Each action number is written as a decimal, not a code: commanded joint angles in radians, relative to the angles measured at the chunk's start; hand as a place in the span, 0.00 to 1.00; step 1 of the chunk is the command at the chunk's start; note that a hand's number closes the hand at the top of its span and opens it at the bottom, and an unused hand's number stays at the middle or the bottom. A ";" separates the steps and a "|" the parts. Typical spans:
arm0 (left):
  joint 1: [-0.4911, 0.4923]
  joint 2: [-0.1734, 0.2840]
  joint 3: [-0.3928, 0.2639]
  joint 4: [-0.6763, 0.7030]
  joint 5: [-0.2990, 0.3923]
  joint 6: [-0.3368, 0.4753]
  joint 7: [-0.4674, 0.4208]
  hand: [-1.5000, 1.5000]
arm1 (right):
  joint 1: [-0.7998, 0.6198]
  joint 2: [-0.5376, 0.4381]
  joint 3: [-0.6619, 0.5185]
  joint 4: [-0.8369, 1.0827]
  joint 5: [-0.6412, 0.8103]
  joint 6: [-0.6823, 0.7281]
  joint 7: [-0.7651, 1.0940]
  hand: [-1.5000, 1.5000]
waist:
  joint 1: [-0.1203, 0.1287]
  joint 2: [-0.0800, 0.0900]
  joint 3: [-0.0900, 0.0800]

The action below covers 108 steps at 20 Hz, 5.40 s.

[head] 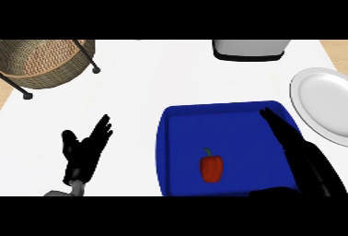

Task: Pick the bell pepper from the tray and place it in the plate

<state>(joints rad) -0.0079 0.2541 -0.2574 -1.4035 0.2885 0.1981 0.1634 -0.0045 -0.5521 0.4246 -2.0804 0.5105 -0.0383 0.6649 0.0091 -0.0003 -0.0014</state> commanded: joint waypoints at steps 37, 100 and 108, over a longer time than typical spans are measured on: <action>-0.031 -0.118 0.149 -0.012 -0.156 -0.093 0.082 0.50 | -0.038 0.468 0.117 0.473 0.455 0.130 0.048 0.00 | -0.010 0.000 0.001; 0.006 -0.186 0.174 -0.026 -0.208 -0.142 0.060 0.50 | -0.436 0.051 -0.894 1.312 -0.240 -0.697 -0.999 1.00 | 0.012 0.008 0.005; -0.008 -0.144 0.195 0.012 -0.189 -0.205 0.025 0.50 | -0.553 -0.152 -0.871 1.696 -0.134 -0.544 -0.867 0.00 | 0.048 0.026 0.005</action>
<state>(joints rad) -0.0051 0.0942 -0.0728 -1.4145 0.0936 0.0170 0.2115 -0.5357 -0.6166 -0.4764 -0.5390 0.3214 -0.6540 -0.2690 0.0442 0.0177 0.0036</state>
